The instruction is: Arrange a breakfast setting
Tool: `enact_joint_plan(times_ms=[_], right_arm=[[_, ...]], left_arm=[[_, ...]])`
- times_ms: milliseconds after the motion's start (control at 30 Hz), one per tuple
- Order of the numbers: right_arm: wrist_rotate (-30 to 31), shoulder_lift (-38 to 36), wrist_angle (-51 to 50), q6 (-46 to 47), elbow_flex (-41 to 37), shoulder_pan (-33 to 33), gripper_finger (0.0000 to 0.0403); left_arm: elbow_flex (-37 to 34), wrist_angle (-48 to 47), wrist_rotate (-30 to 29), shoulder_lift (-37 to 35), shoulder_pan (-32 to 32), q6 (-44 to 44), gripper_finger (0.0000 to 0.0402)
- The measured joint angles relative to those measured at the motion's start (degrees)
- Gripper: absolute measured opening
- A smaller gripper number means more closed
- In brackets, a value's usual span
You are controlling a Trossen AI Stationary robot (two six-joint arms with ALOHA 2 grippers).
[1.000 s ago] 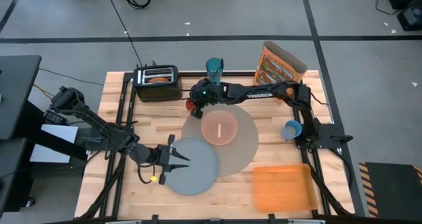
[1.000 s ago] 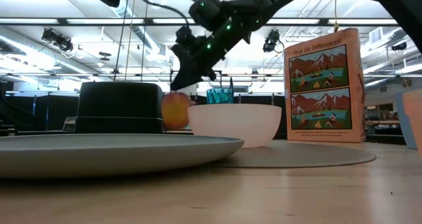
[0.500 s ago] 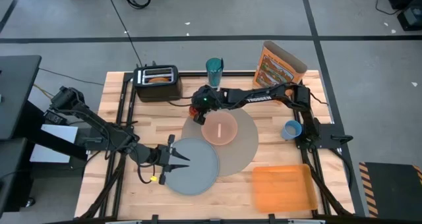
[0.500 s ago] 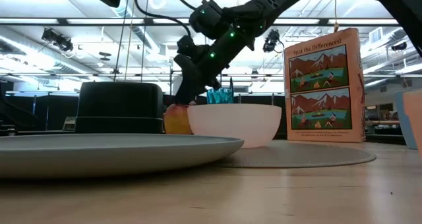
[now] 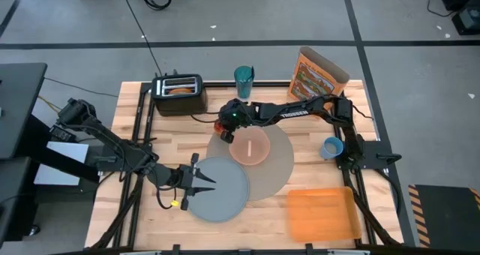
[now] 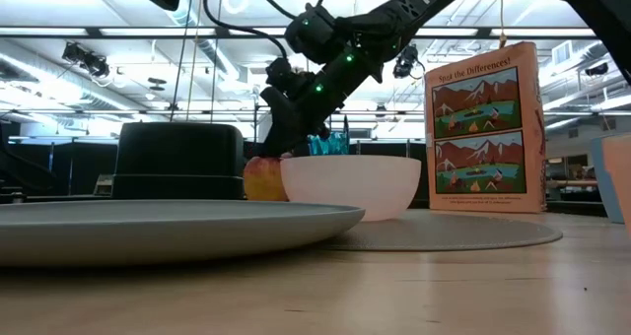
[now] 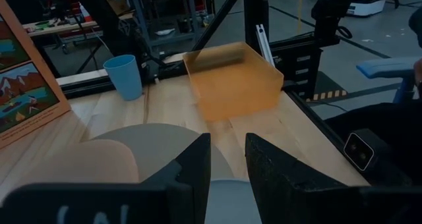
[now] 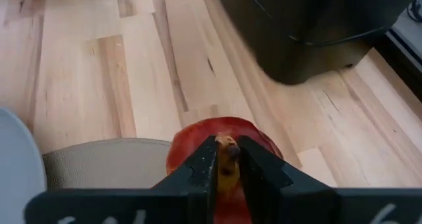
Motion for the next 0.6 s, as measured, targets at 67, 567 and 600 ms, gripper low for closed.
enact_joint_plan(times_ms=[67,567,600], right_arm=[[0.0,0.0,0.1,0.1,0.0,0.0,0.0074],[0.4,0.0,0.6,2.5,0.0,-1.1,0.0082],[0.4,0.0,0.7,2.5,0.0,-1.2,0.0085]], left_arm=[[0.0,0.0,0.0,0.0,0.0,0.0,0.0103],[0.0,0.0,0.0,0.0,0.0,0.0,0.0103],[0.0,0.0,0.0,0.0,0.0,0.0,0.0103]])
